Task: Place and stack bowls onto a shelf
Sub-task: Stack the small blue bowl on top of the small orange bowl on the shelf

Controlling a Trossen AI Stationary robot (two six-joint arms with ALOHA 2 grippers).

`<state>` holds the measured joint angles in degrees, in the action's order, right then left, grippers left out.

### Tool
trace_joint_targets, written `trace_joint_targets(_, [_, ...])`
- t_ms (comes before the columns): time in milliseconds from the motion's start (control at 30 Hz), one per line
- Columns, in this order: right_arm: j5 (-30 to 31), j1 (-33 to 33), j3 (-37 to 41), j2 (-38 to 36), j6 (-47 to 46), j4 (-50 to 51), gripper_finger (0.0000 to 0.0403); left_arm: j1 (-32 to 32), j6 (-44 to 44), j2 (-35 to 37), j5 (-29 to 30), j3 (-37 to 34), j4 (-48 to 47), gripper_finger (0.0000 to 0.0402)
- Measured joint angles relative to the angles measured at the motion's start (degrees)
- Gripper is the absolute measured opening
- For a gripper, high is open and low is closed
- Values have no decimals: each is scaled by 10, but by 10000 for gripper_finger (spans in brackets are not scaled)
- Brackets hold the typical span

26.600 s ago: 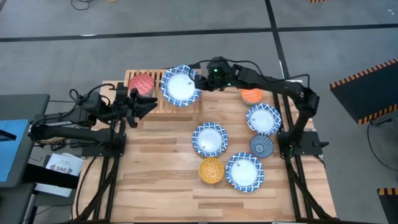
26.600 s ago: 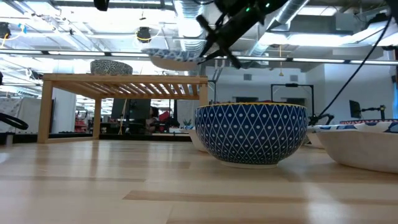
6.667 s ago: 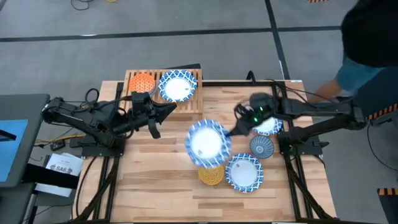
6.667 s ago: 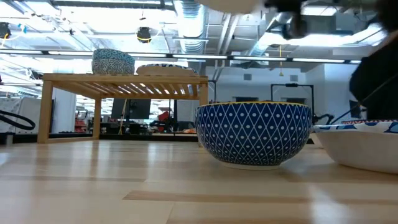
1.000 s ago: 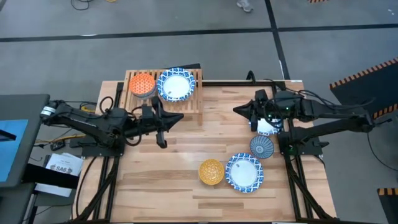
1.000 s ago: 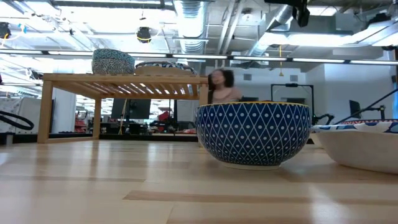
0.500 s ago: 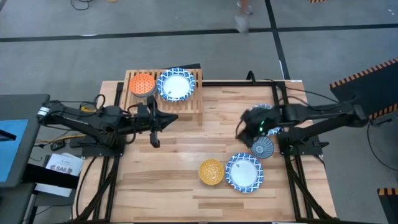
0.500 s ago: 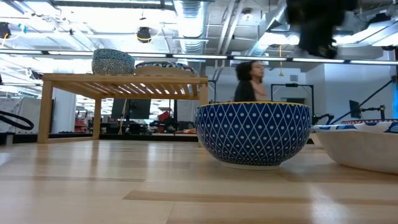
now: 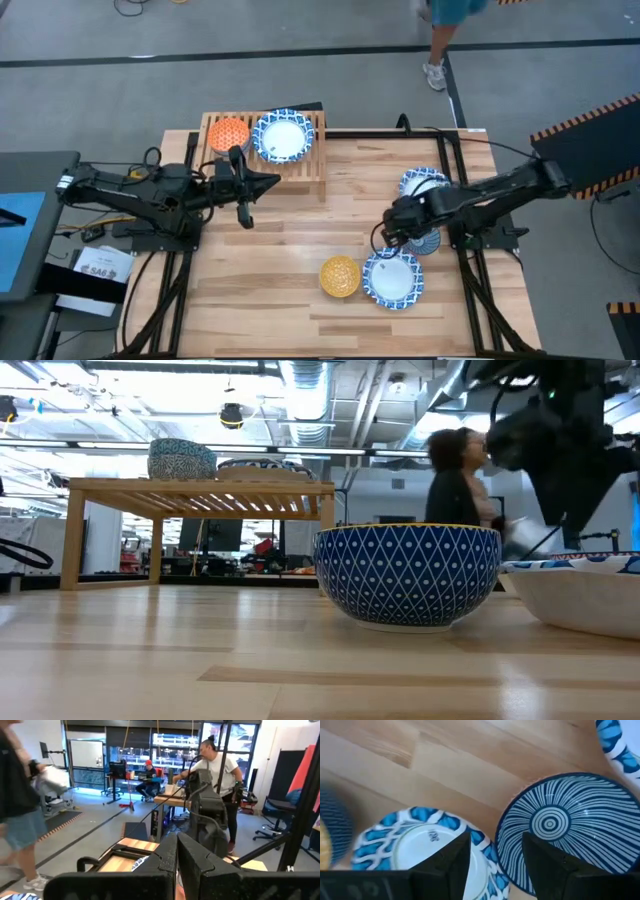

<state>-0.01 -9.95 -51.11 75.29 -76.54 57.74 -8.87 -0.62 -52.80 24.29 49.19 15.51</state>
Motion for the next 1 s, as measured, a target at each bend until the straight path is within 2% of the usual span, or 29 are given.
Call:
trace_joint_targets(400, [20,0,0,116,-32,1,189,14,-15,-1,0,0,-25,0])
trace_joint_targets(500, [29,3,0,131,-36,-1,172,14,-13,-1,0,0,-25,0])
trace_joint_targets(600, [33,8,0,141,-36,1,133,14,-11,-1,1,0,-25,0])
trace_joint_targets(767, [33,6,0,124,-7,-2,42,14,-2,-1,23,0,-31,0])
trace_joint_targets(1000, [49,-1,-47,52,53,9,37,14,0,4,27,0,-27,0])
